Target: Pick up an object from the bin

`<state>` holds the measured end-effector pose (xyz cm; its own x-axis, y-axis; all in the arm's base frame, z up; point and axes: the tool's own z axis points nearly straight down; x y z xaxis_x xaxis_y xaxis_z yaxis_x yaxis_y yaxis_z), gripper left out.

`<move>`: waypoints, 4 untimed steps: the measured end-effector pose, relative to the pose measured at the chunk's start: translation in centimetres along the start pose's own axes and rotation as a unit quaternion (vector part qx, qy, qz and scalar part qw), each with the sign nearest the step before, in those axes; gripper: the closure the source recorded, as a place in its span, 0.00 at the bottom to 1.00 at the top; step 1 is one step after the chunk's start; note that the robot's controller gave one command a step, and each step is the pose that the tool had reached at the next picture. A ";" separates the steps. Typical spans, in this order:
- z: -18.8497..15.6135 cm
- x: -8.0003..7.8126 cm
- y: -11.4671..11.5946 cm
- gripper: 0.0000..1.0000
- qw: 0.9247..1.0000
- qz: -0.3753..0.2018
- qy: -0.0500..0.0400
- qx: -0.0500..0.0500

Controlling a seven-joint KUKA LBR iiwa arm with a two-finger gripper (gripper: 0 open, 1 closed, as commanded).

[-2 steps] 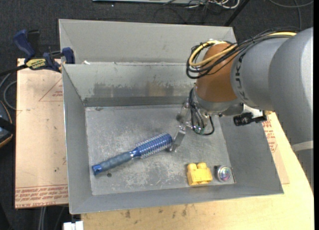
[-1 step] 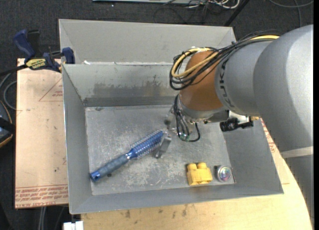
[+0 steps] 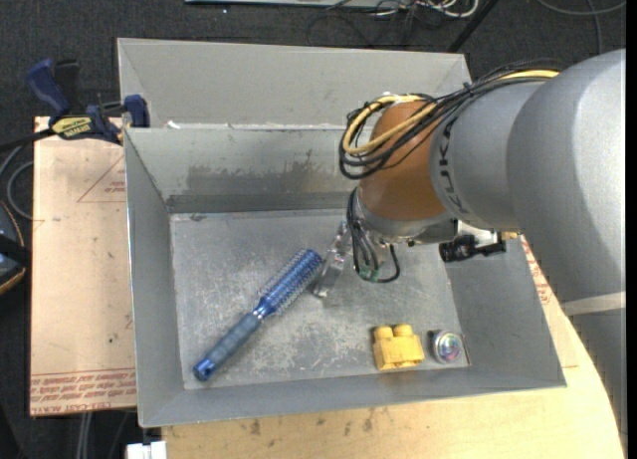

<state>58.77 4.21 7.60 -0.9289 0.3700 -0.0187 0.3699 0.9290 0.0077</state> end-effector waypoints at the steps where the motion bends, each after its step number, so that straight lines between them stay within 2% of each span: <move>1: 0.3 0.4 0.0 0.00 1.000 -0.001 0.008 0.002; 2: 0.1 1.8 5.1 0.00 0.998 -0.060 0.002 0.001; 3: 0.0 1.5 5.1 1.00 0.998 -0.059 -0.001 0.000; 4: -14.1 2.4 4.6 1.00 0.995 -0.095 0.005 0.002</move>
Offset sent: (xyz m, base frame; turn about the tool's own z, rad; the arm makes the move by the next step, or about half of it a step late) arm 0.0000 0.0000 0.0000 0.0000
